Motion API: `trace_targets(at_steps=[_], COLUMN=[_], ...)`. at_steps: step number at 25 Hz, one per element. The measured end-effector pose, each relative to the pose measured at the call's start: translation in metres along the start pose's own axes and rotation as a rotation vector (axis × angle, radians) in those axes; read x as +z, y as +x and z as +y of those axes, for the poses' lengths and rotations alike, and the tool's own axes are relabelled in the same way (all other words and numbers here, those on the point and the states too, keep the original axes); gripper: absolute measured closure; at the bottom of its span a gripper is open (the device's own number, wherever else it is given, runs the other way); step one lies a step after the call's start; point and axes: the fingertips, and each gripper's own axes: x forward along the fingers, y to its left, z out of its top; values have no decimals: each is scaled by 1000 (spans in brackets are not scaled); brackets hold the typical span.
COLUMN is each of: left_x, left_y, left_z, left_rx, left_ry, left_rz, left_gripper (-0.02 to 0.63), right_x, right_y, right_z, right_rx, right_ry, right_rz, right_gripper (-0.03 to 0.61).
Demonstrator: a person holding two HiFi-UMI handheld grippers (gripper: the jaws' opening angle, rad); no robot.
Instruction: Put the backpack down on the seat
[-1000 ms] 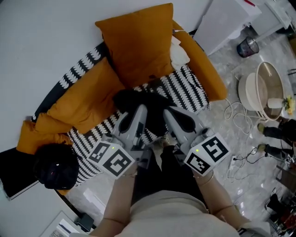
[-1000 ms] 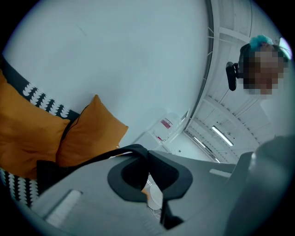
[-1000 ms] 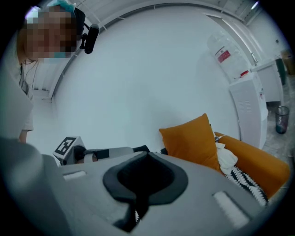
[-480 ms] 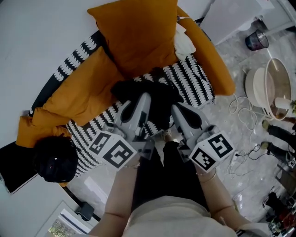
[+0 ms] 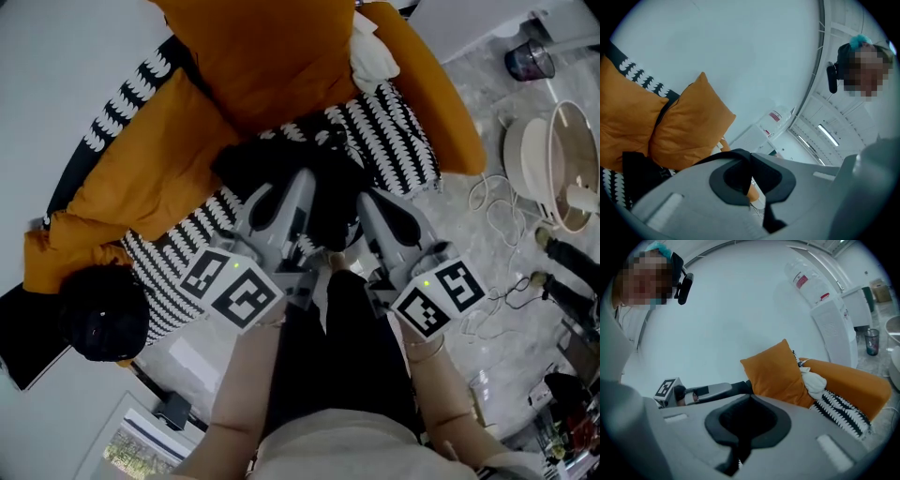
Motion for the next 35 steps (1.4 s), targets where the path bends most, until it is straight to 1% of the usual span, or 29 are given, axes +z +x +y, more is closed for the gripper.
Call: trace_targets(at_steps=[4,14,19,23,27,29,31,35], left_x=[-23,-69,-88,-105,-116,-117,-121,-133], left_y=[14,42,58,66,68,67,68,68], left_z=[2,20,23,30,47,53,56,58], left_rx=[-20,7,11,8,11,22,14,-5], left_ry=[-17,-64,-61,-96,-120,-114,-104,-116], left_rz=[28,73,100,131,146,137,135,179], left_gripper=[601,601,601,601,600,600,600,600], right_x=[-13,-33,-50,-60,-66,-69,-74,-84], right_y=[3,-10,-7,-5,4,7,8,9], right_z=[-14,-46,-64,-73,-83,-88,-90,-87], right_rx=[-1,-30,-49,-55,-68,-78,-82,-81], right_ry=[14,38,77,98,95,98,98,108], right_rz=[17,53,75,88,100,102,112,131], right_gripper=[577,577,577,577,577,577,577,577])
